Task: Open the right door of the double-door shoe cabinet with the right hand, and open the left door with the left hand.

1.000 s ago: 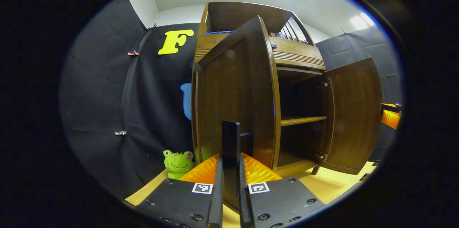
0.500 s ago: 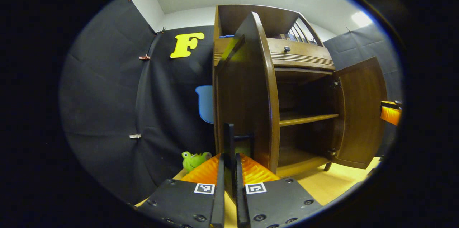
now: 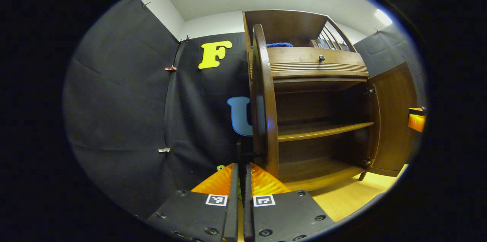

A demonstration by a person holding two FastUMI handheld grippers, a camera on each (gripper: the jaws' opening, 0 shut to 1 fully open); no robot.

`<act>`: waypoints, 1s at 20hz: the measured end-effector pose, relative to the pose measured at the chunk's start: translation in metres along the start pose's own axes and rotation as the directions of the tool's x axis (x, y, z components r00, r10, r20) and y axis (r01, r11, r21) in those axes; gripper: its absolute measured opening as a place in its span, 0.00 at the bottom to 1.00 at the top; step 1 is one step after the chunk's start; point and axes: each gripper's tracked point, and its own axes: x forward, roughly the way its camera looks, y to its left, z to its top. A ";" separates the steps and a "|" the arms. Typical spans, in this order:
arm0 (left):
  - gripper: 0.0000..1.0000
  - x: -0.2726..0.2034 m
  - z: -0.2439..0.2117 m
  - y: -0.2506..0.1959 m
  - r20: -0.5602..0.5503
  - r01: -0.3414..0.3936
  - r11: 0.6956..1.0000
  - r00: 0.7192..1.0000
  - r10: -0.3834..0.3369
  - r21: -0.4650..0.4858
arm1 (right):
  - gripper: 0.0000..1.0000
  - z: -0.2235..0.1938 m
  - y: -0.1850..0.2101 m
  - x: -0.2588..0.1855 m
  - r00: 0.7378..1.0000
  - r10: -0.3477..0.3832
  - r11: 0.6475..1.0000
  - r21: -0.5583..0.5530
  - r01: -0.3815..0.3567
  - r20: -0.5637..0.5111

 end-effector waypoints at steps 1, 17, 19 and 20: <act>0.10 -0.005 0.001 -0.005 -0.002 0.011 1.000 1.000 -0.011 0.001 | 0.86 0.000 -0.001 0.000 1.000 -0.008 1.000 -0.005 0.008 0.001; 0.99 -0.058 0.060 -0.172 0.011 0.384 0.920 0.923 -0.385 -0.079 | 0.95 0.022 -0.028 -0.011 0.992 -0.124 0.992 -0.035 0.124 0.014; 0.93 -0.054 0.062 -0.171 0.022 0.355 0.932 0.935 -0.355 -0.070 | 0.98 0.026 -0.030 -0.014 0.992 -0.127 0.991 -0.039 0.128 0.023; 0.94 -0.054 0.063 -0.173 0.027 0.356 0.931 0.935 -0.355 -0.076 | 0.95 0.027 -0.031 -0.015 0.991 -0.130 0.991 -0.040 0.131 0.026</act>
